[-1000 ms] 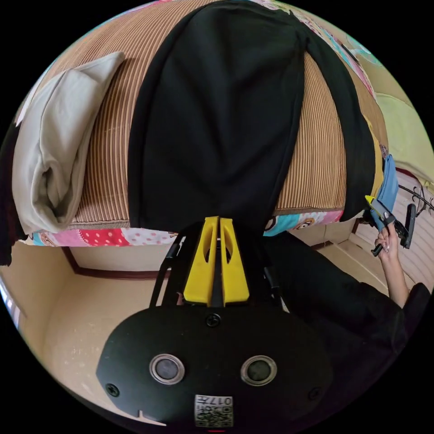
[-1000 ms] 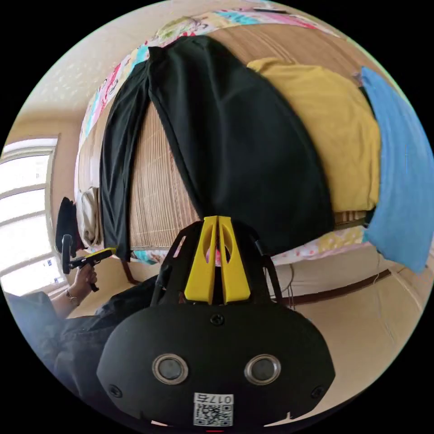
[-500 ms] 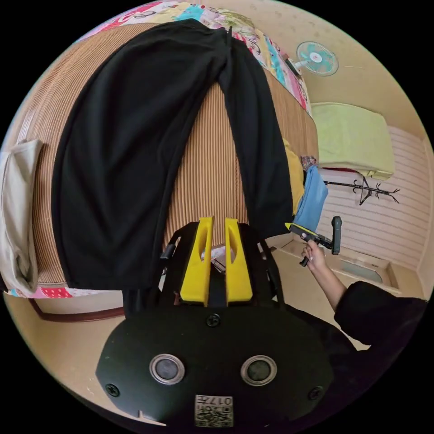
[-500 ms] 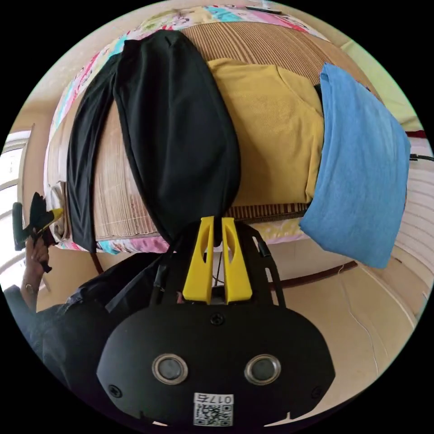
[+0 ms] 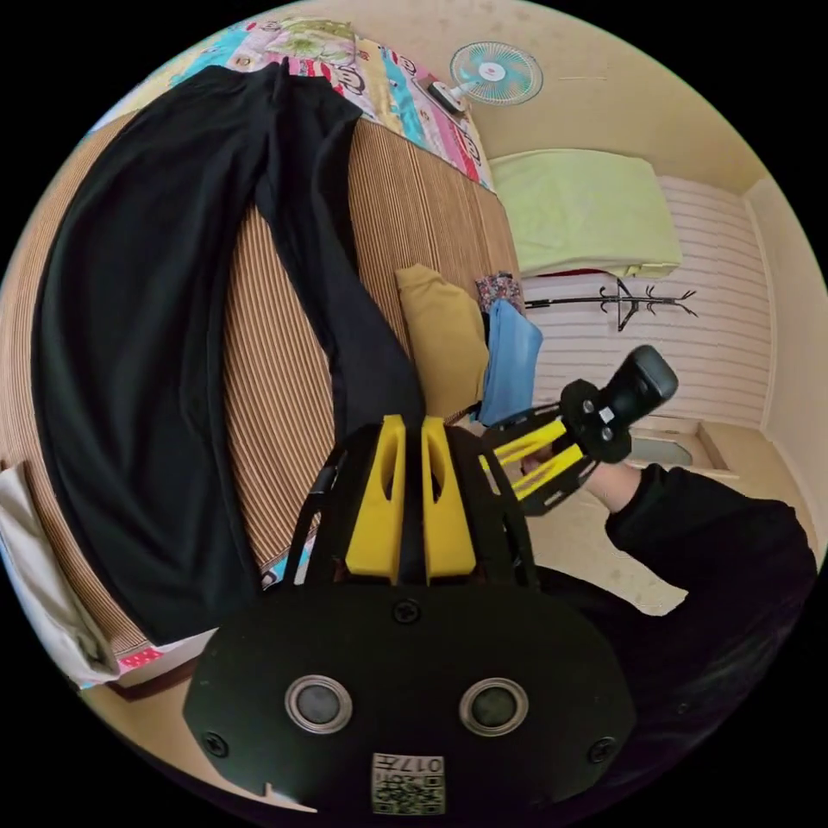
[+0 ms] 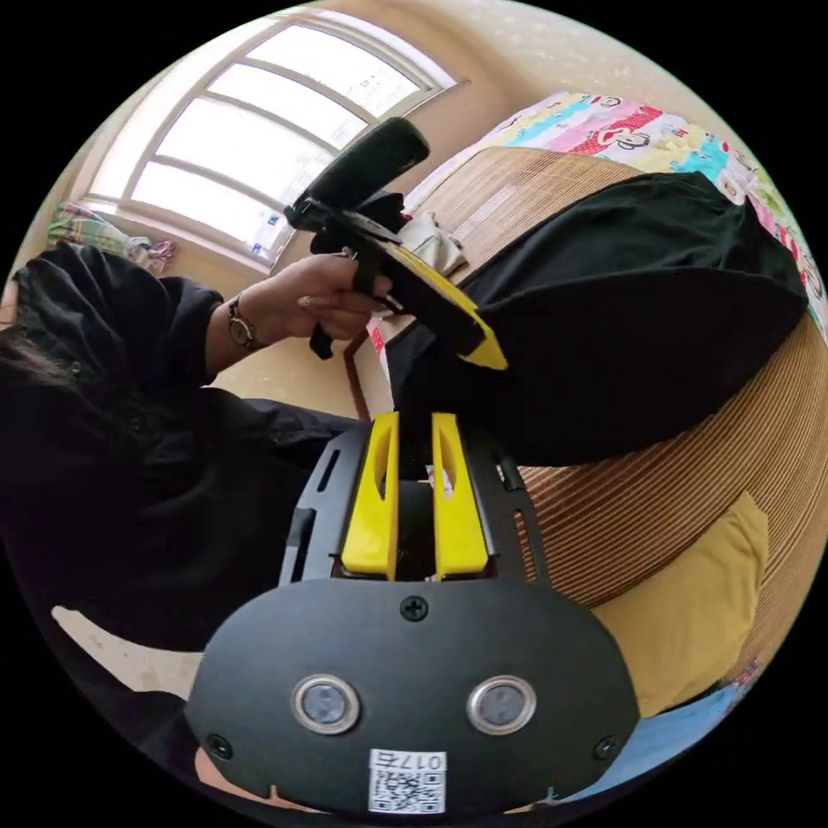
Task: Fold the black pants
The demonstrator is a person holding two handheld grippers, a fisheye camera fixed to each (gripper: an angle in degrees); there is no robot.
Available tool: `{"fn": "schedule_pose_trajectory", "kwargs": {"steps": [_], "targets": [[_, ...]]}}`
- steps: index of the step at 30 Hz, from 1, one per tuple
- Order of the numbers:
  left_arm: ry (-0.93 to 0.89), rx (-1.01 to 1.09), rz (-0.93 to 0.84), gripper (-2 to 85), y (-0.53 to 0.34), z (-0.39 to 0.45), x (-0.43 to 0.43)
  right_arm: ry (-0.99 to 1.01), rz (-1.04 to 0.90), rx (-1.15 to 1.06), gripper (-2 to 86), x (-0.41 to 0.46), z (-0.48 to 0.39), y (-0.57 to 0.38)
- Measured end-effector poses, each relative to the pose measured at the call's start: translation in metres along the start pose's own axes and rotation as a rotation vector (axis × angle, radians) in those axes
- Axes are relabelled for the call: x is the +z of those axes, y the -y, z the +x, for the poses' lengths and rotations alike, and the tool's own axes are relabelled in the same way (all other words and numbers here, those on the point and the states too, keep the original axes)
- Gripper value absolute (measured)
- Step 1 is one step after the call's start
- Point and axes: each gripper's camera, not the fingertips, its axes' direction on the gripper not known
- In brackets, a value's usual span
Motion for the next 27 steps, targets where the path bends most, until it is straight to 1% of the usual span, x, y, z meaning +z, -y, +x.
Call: {"fn": "schedule_pose_trajectory", "kwargs": {"steps": [2,3,5,7,8,9,11,12,13,14,15,16,17,18,19,20,21,22,23,24,25,26,27], "targets": [[-0.026,-0.034,0.049,3.0,-0.023,-0.019,-0.023,-0.11,0.084,0.201,8.8,-0.055,0.081,0.014],[-0.03,-0.042,0.062,3.1,-0.029,-0.023,-0.028,-0.14,0.116,0.257,10.2,-0.069,0.104,0.022],[-0.058,-0.068,0.123,3.2,-0.05,-0.033,-0.043,-0.194,0.235,0.538,14.4,-0.108,0.194,0.061],[-0.065,-0.072,0.148,3.3,-0.062,-0.033,-0.049,-0.187,0.337,0.677,15.9,-0.121,0.248,0.092],[-0.065,-0.068,0.156,3.3,-0.068,-0.032,-0.051,-0.266,0.376,0.752,16.3,-0.124,0.274,0.112],[-0.065,-0.065,0.157,3.4,-0.07,-0.031,-0.051,-0.31,0.391,0.792,16.3,-0.123,0.284,0.12],[-0.082,-0.045,0.181,3.2,-0.083,-0.026,-0.057,-0.376,0.393,0.979,15.1,-0.107,0.314,0.143],[-0.09,-0.042,0.194,3.1,-0.087,-0.026,-0.059,-0.399,0.369,1.022,13.4,-0.101,0.318,0.147],[-0.108,-0.041,0.217,3.0,-0.096,-0.027,-0.066,-0.493,0.315,1.082,9.9,-0.089,0.317,0.157],[-0.129,-0.054,0.242,2.9,-0.106,-0.031,-0.074,-0.637,0.306,1.092,6.2,-0.082,0.302,0.168],[-0.142,-0.063,0.255,2.9,-0.113,-0.033,-0.08,-0.707,0.32,1.079,4.3,-0.079,0.289,0.175],[-0.181,-0.088,0.277,2.8,-0.126,-0.042,-0.094,-0.812,0.38,0.991,3.8,-0.071,0.255,0.194],[-0.248,-0.117,0.308,2.8,-0.143,-0.052,-0.112,-0.869,0.441,0.853,3.4,-0.059,0.216,0.217],[-0.294,-0.131,0.328,2.8,-0.153,-0.059,-0.122,-0.883,0.455,0.777,3.2,-0.05,0.197,0.23],[-0.388,-0.159,0.37,2.7,-0.174,-0.073,-0.145,-0.906,0.456,0.655,3.1,-0.032,0.163,0.257],[-0.472,-0.184,0.399,2.9,-0.196,-0.088,-0.165,-0.905,0.452,0.559,3.1,-0.013,0.135,0.284],[-0.504,-0.2,0.415,3.0,-0.208,-0.097,-0.175,-0.889,0.455,0.528,3.2,-0.003,0.125,0.297],[-0.539,-0.251,0.45,3.5,-0.232,-0.116,-0.194,-0.825,0.453,0.502,3.4,0.015,0.115,0.319],[-0.546,-0.323,0.482,4.1,-0.257,-0.14,-0.212,-0.718,0.431,0.494,3.9,0.035,0.115,0.339],[-0.537,-0.36,0.493,4.5,-0.268,-0.153,-0.22,-0.664,0.423,0.502,4.1,0.044,0.117,0.345],[-0.483,-0.425,0.502,5.4,-0.288,-0.181,-0.234,-0.564,0.408,0.504,4.8,0.061,0.12,0.353],[-0.397,-0.487,0.49,6.3,-0.303,-0.209,-0.244,-0.524,0.409,0.53,5.4,0.073,0.119,0.352],[-0.363,-0.515,0.48,6.7,-0.31,-0.224,-0.247,-0.527,0.415,0.549,5.7,0.079,0.116,0.348]]}}
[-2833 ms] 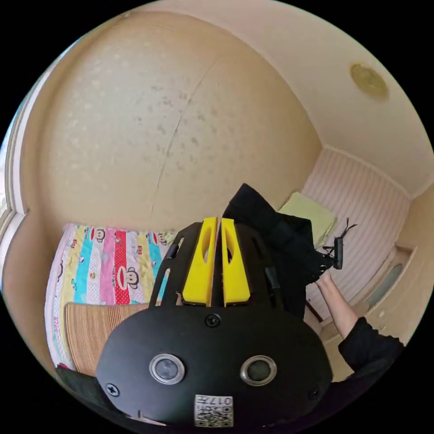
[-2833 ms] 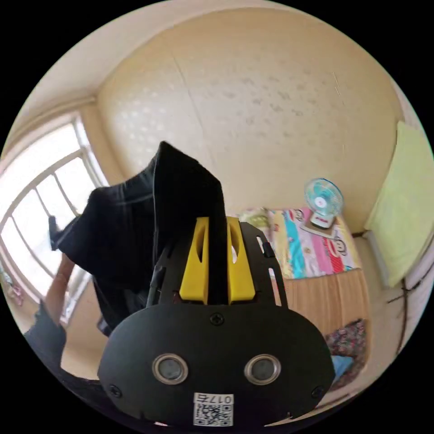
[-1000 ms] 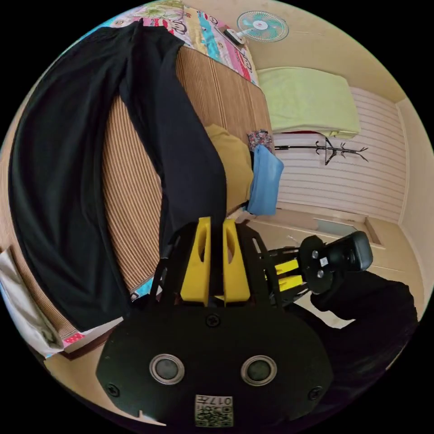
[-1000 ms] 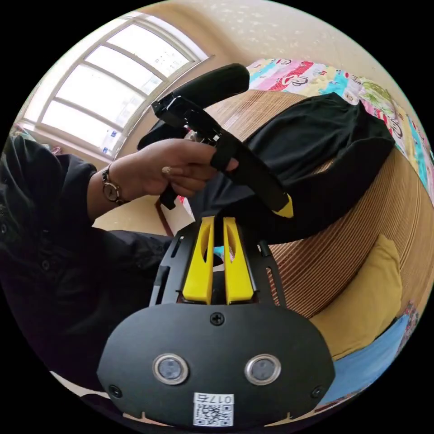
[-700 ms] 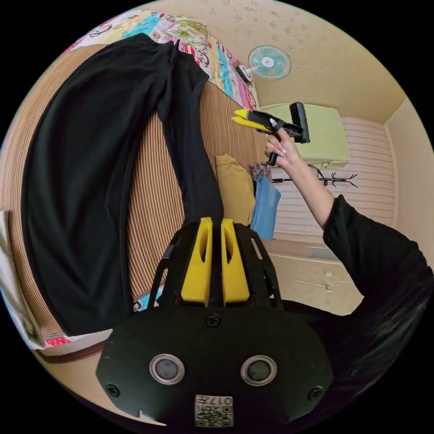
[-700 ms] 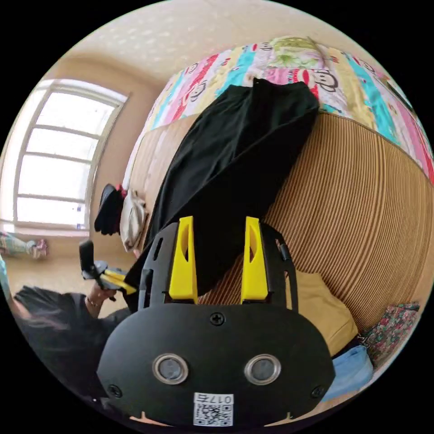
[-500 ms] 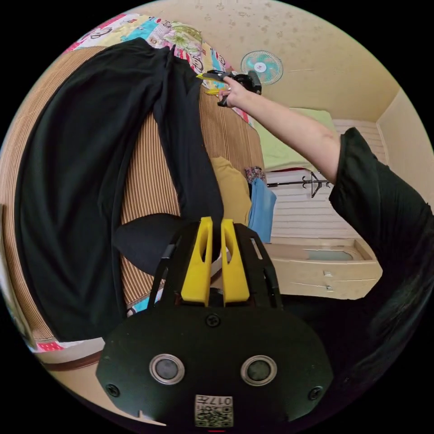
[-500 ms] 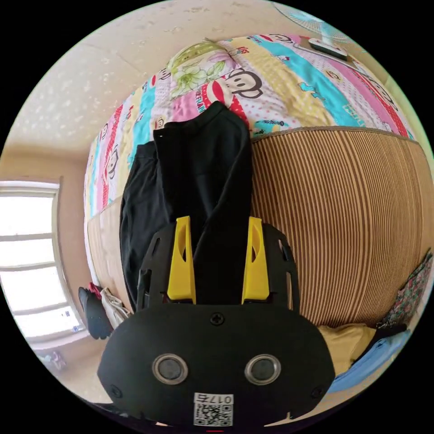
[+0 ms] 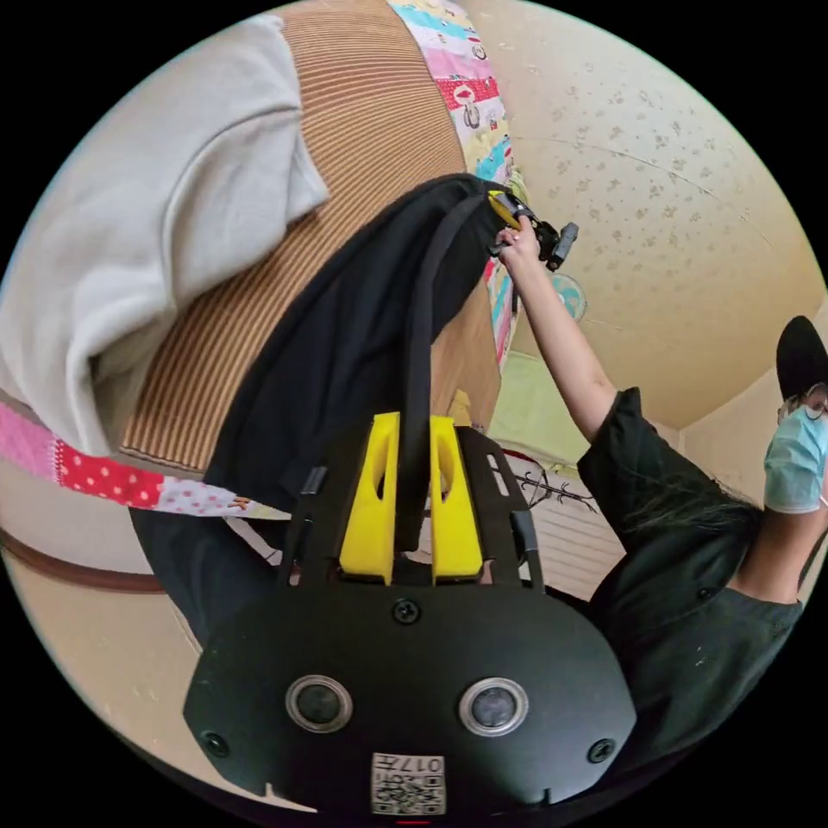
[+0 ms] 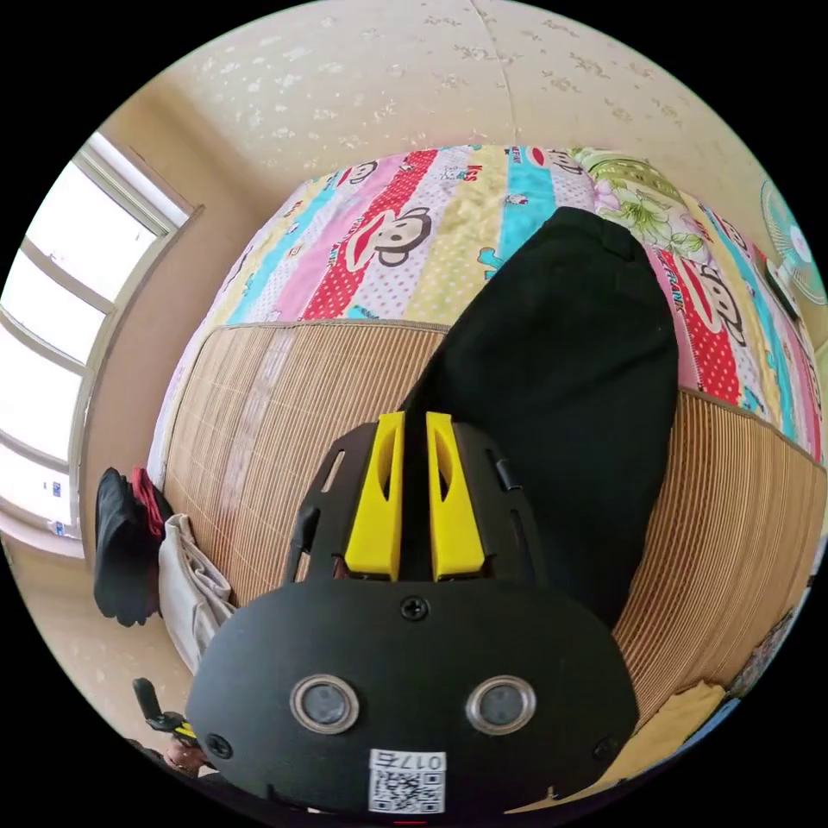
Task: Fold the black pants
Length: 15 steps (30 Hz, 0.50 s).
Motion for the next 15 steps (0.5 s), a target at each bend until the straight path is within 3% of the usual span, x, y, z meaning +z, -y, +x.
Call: {"fn": "schedule_pose_trajectory", "kwargs": {"steps": [3,6,10,15], "targets": [[0.112,-0.037,-0.043,8.0,0.023,-0.045,-0.025,0.036,-0.003,-0.027,6.9,-0.009,-0.005,-0.062],[0.192,0.034,-0.212,7.9,0.045,-0.05,-0.013,0.09,-0.06,-0.056,7.8,-0.035,0.006,-0.166],[0.309,0.139,-0.383,6.8,0.052,-0.033,0.015,0.079,-0.173,0.119,9.1,-0.068,0.033,-0.33],[0.328,0.202,-0.493,5.0,0.043,-0.02,0.03,0.292,-0.276,0.288,10.3,-0.086,0.025,-0.465]]}}
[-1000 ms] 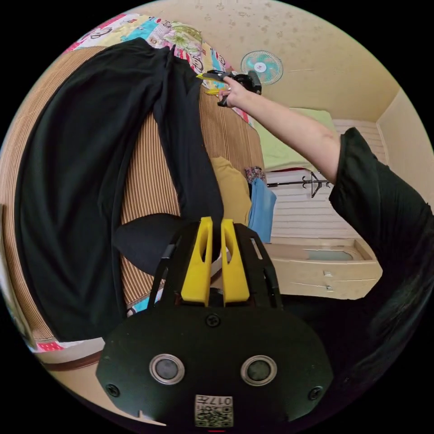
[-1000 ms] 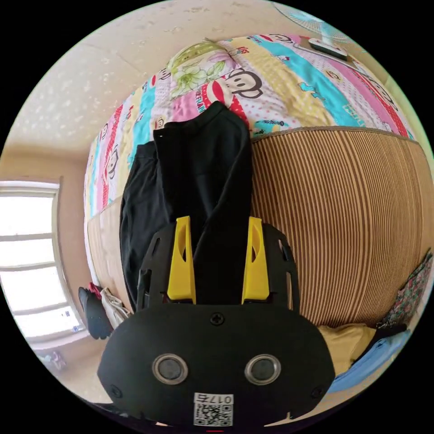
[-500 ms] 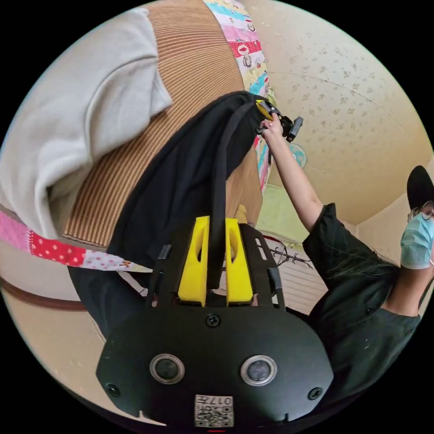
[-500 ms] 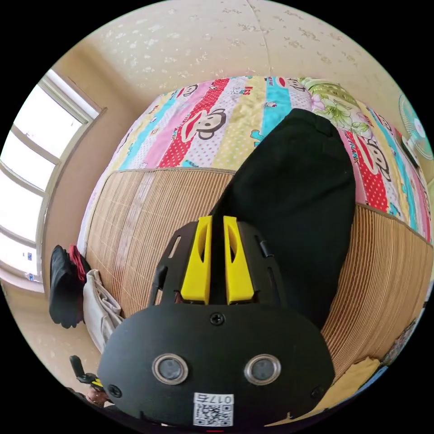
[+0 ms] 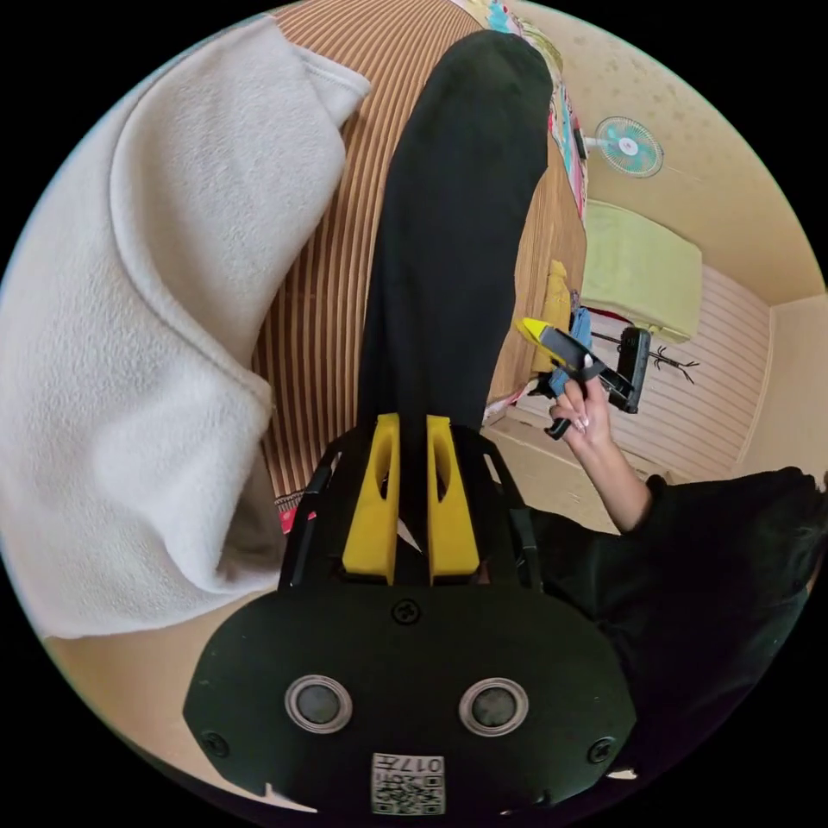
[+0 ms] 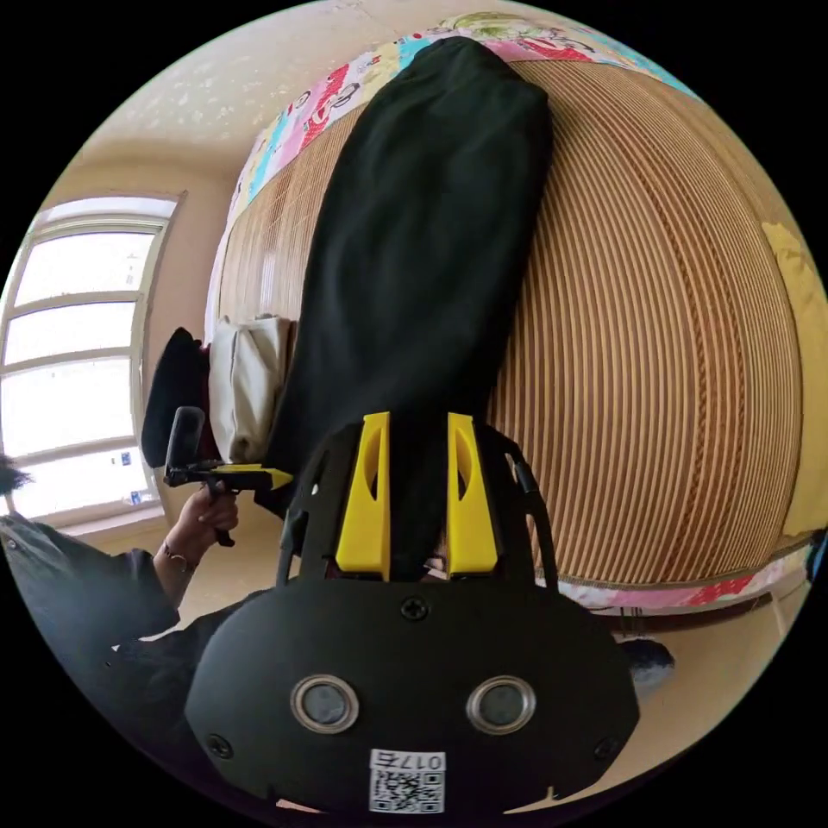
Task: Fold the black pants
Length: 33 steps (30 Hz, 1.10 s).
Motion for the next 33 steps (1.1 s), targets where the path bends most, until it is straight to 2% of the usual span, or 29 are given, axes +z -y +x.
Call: {"fn": "schedule_pose_trajectory", "kwargs": {"steps": [1,6,9,12,14,16,19,22,24,27,29,33], "targets": [[-0.006,0.008,-0.012,4.6,-0.001,0.002,0.001,0.061,-0.021,-0.011,10.8,0.007,-0.002,-0.015],[-0.03,0.023,-0.075,3.0,0.003,0.008,0.004,0.028,-0.097,0.049,10.1,0.046,0.01,-0.032],[0.025,0.06,-0.124,0.9,0.007,0.019,0.011,0.214,-0.149,-0.019,4.4,0.052,0.01,-0.039],[0.065,0.098,-0.147,-0.4,0.002,0.028,0.022,0.174,-0.129,0.003,2.4,0.035,0.014,-0.057],[0.049,0.197,-0.112,-0.6,-0.014,0.045,0.018,0.201,-0.079,-0.003,1.7,0.006,0.021,-0.075],[0.04,0.243,-0.087,-0.5,-0.025,0.054,0.014,0.126,-0.11,-0.024,1.4,-0.002,0.024,-0.09],[-0.024,0.167,-0.146,0.3,-0.034,0.044,0.036,0.076,-0.147,0.009,1.4,0.008,0.041,-0.109],[0.057,0.101,-0.188,4.1,-0.04,0.039,0.065,0.121,-0.15,0.075,1.8,0.012,0.062,-0.112],[0.112,0.104,-0.168,5.2,-0.04,0.046,0.06,0.17,-0.127,0.067,2.4,0.001,0.071,-0.113],[0.178,0.161,-0.043,6.3,-0.035,0.078,0.016,0.163,-0.02,0.055,3.6,-0.034,0.093,-0.11],[0.193,0.249,0.106,7.2,-0.018,0.113,-0.029,0.17,0.118,0.083,5.5,-0.067,0.125,-0.095],[0.114,0.33,0.19,12.3,0.056,0.14,-0.059,0.248,0.22,0.135,10.0,-0.086,0.182,-0.048]]}}
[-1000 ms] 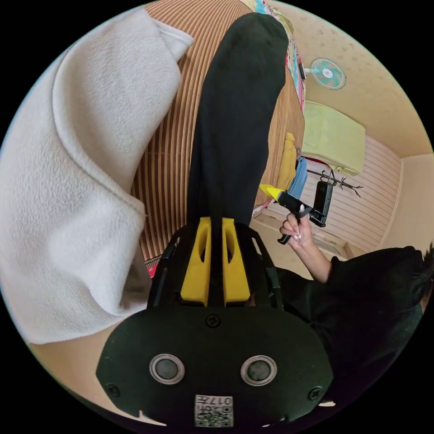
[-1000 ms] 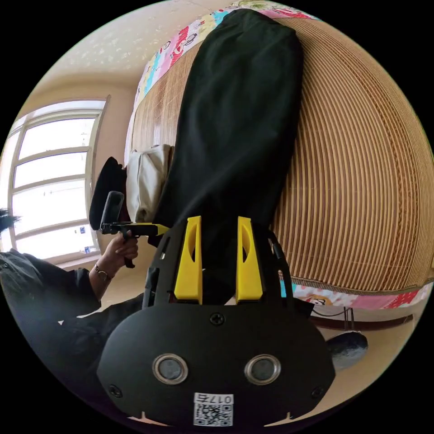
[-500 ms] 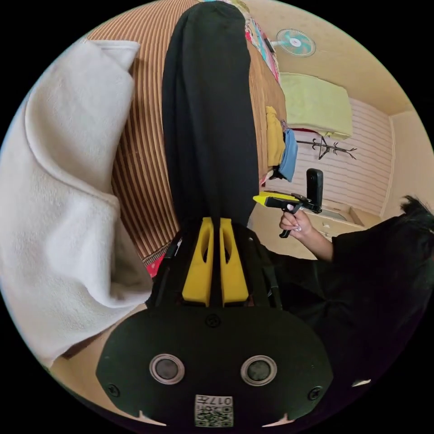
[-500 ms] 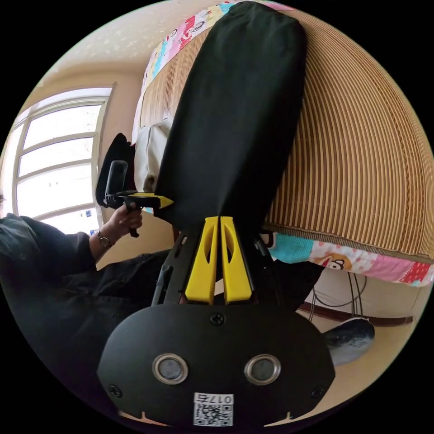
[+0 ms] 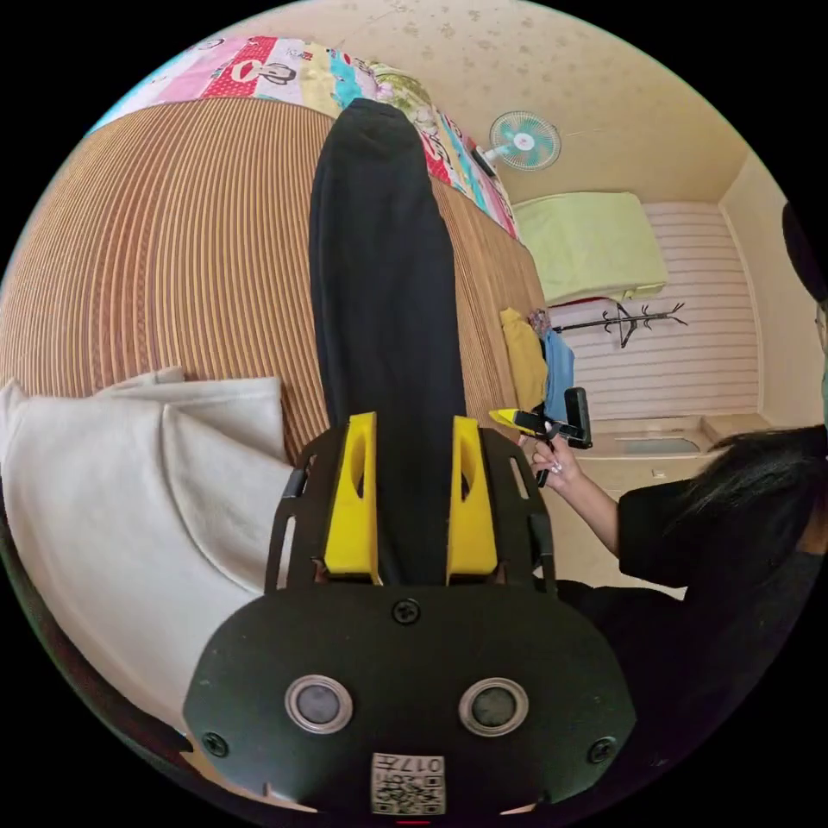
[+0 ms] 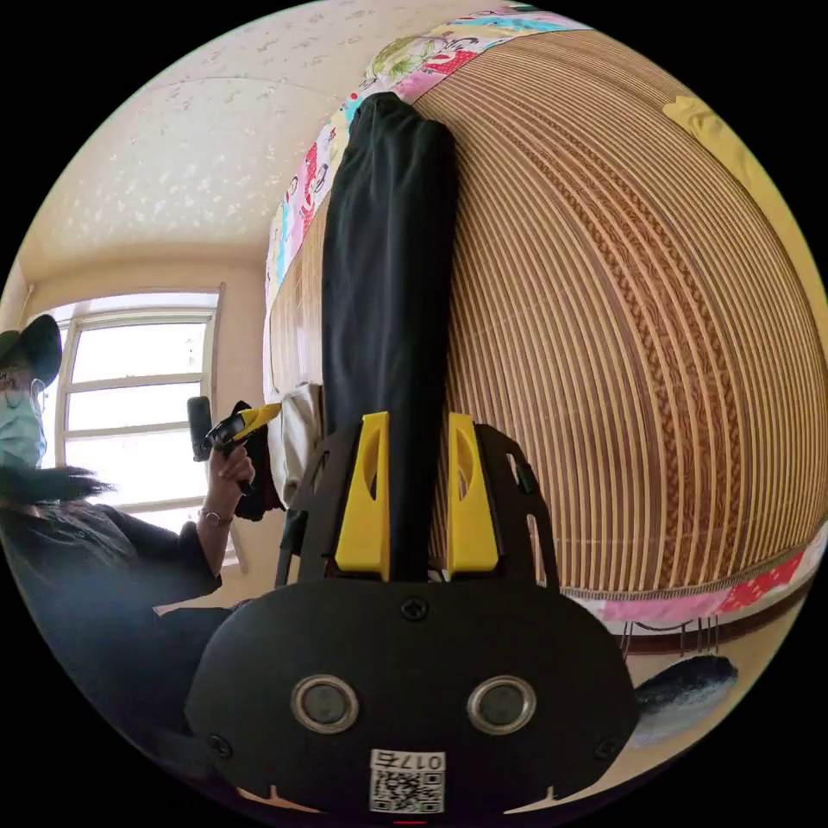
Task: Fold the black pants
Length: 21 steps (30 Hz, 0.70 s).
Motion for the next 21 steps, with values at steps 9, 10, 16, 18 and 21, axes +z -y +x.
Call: {"fn": "schedule_pose_trajectory", "kwargs": {"steps": [9,10,16,18,21], "targets": [[-0.012,-0.14,-0.03,15.2,0.163,-0.081,0.054,0.402,-0.035,0.13,13.2,0.039,0.084,0.139],[0.034,-0.162,-0.042,11.9,0.165,-0.083,0.058,0.426,-0.066,0.123,12.8,0.047,0.085,0.151],[0.015,-0.183,0.022,12.4,0.145,-0.083,0.056,0.429,-0.212,0.05,13.1,0.058,0.076,0.162],[-0.052,-0.188,0.005,13.2,0.142,-0.086,0.053,0.448,-0.197,0.068,13.8,0.052,0.081,0.152],[-0.112,-0.202,-0.06,11.2,0.132,-0.097,0.056,0.412,-0.215,0.069,14.0,0.042,0.087,0.131]]}}
